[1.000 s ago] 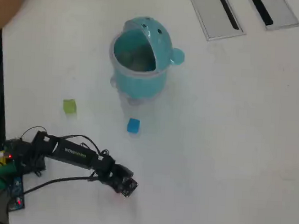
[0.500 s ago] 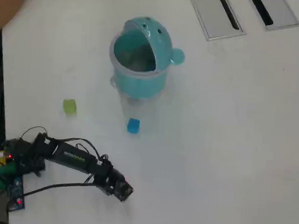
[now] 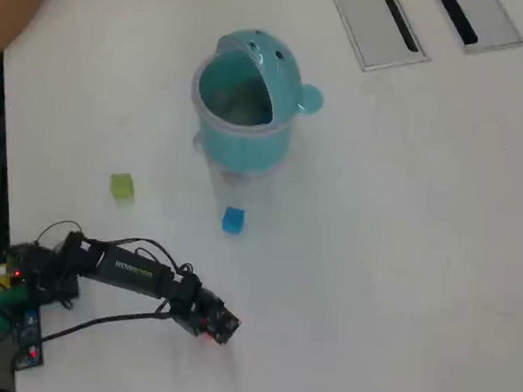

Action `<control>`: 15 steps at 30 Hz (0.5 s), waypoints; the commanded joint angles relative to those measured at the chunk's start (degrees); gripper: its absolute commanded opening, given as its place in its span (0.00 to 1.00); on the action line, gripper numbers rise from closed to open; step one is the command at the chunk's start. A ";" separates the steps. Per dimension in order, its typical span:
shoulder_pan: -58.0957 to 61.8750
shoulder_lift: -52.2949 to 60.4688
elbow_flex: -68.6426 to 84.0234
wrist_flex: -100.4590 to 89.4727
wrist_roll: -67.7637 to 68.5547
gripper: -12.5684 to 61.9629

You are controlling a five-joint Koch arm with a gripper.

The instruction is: Grasp RGB lego blocks and put them in the bin one by one.

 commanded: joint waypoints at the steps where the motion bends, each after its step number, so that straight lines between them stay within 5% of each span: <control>1: -0.53 -0.09 -4.13 0.35 -2.02 0.59; 10: 0.09 -4.39 -5.54 -1.05 -2.11 0.59; 15: 0.53 -5.71 -9.23 -0.97 -4.75 0.42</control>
